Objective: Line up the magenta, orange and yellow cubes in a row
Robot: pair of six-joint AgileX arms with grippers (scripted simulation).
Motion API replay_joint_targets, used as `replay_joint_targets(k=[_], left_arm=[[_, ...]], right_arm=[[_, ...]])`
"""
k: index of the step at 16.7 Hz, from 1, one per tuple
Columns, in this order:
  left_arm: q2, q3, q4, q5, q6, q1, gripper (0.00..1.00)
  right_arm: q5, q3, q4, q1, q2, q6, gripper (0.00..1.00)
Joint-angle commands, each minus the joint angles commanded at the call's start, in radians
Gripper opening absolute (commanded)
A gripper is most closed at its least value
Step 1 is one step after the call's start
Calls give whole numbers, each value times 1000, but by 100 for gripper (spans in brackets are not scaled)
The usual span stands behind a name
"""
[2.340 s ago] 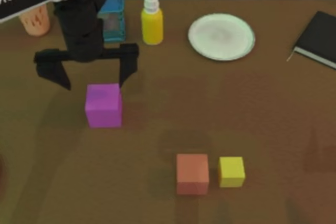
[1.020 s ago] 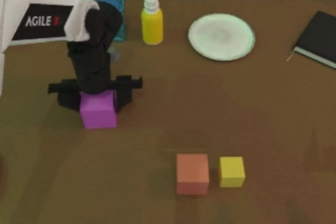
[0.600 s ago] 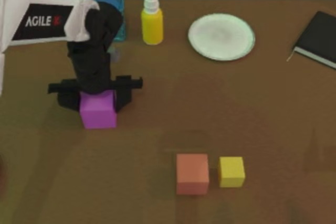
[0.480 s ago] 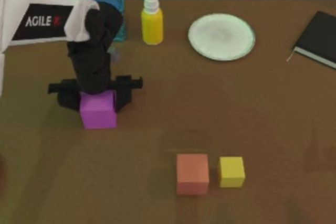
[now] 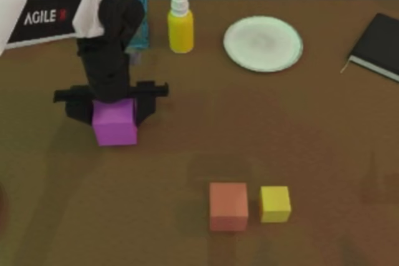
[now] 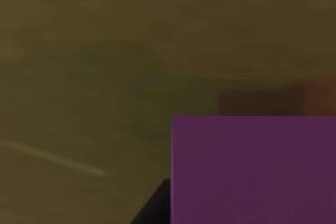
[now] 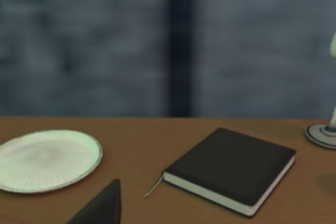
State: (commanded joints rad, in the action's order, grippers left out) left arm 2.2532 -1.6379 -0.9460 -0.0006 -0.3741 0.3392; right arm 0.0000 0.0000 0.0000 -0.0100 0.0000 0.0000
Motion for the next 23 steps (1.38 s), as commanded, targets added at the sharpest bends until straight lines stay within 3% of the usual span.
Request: replay_joint_targets(k=[5,11,20,23], left_arm=[[-63,-87,-153,0,-2,-14,0],[-78,-71,-150,-1,-10,5,0],[-386,313,-86,-3,-247,274,0],[-429,356,-77,-4,-282,313,0]], right_arm=[[0,0,0,0,0,0,100],[0,0,0,0,0,0,100],[0,0,0,0,0,0,100],[0,0,0,0,0,0,100]])
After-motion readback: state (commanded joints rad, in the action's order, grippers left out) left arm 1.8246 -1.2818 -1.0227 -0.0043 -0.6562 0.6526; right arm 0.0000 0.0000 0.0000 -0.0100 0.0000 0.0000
